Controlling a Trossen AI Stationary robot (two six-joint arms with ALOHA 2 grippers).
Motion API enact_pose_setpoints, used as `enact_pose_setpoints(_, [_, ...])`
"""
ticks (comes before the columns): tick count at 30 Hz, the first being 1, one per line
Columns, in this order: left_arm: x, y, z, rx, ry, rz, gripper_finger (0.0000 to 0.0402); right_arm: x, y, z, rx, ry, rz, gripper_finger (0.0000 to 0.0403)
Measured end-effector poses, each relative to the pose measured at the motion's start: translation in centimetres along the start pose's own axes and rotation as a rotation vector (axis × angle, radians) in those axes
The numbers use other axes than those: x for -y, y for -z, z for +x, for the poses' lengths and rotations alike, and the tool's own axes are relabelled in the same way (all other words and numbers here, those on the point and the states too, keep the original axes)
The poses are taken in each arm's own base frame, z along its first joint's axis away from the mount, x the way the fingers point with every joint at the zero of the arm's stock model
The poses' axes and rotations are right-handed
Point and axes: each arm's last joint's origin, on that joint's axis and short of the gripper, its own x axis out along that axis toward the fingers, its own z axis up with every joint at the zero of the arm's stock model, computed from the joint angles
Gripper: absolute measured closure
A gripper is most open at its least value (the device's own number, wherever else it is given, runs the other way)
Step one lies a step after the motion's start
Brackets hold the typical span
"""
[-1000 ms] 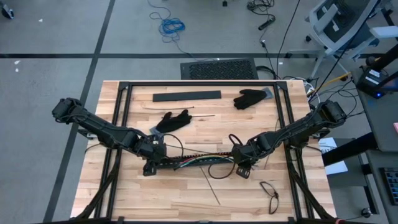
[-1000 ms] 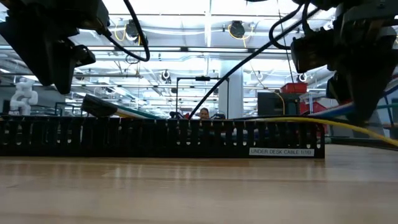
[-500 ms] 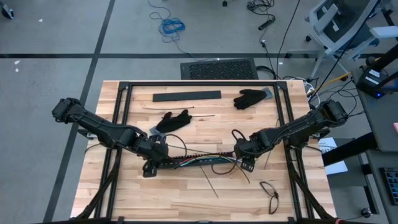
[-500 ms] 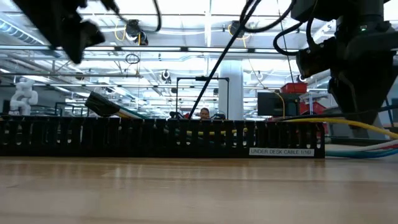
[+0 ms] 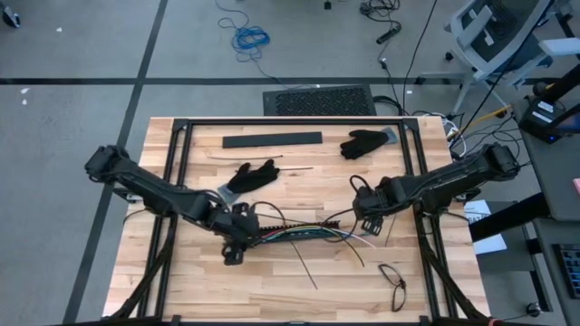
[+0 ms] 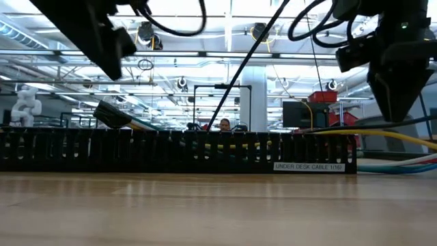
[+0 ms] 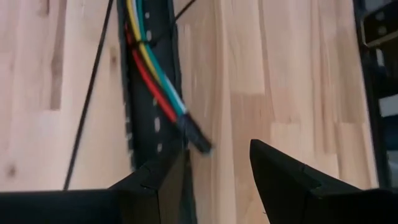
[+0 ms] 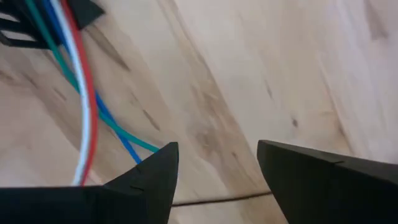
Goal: Ziptie cables
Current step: Put the zip tied cabled wires into the cable duct
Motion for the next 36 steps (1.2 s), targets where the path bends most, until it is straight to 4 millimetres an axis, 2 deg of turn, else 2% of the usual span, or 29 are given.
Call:
enact_pose_setpoints(3, [-0.2,-0.5,1.6,0.009,-0.017,-0.060,0.0223,0.4,0.3,-0.2,-0.015,0.019,-0.001,0.0188])
enact_pose_setpoints(7, [-0.2,-0.1,3.1,-0.059,-0.030,-0.119,0.0223,0.6,0.5,-0.5,-0.009,0.023,-0.010,0.0188])
enact_pose_setpoints(15, [0.6,-0.1,3.5,-0.026,-0.051,-0.162,0.0223,0.8,0.6,-0.7,0.013,0.035,-0.037,0.0188])
enact_pose_setpoints(24, [0.4,0.3,5.4,-0.074,-0.105,-0.161,0.0223,0.8,0.6,-0.7,0.014,0.035,-0.053,0.0188])
enact_pose_setpoints(36, [0.3,0.4,5.6,-0.073,-0.144,-0.158,0.0234,0.8,0.6,-0.8,0.023,0.046,-0.053,0.0188])
